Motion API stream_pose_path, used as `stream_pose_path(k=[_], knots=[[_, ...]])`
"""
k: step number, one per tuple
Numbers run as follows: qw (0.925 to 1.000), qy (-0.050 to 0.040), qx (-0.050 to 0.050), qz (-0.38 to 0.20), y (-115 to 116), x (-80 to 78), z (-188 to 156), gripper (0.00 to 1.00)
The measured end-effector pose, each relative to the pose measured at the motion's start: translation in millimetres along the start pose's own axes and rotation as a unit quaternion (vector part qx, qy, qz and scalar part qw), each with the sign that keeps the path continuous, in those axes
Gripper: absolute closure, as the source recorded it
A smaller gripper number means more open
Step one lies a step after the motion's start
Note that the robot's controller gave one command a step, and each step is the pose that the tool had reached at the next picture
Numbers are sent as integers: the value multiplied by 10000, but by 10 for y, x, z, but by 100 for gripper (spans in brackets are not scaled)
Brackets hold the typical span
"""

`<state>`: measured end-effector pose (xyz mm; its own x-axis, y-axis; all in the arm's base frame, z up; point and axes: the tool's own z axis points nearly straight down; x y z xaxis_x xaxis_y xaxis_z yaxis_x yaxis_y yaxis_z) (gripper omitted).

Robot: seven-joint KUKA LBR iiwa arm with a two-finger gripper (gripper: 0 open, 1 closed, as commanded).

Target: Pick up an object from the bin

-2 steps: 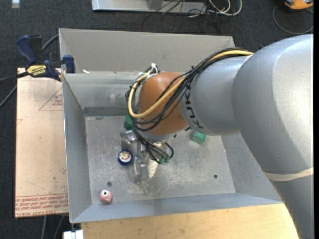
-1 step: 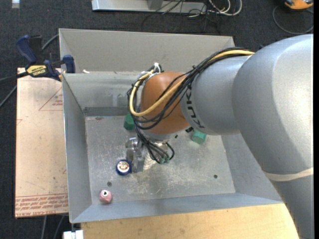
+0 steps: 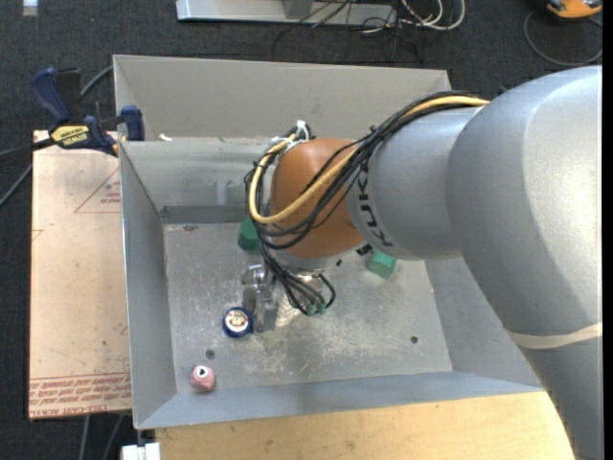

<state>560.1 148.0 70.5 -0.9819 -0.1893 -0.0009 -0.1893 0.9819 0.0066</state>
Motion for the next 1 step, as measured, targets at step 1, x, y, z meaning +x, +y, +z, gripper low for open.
stream_pose_path(k=[1], knots=[[10000,15,2,2,-1,9,-25,100]])
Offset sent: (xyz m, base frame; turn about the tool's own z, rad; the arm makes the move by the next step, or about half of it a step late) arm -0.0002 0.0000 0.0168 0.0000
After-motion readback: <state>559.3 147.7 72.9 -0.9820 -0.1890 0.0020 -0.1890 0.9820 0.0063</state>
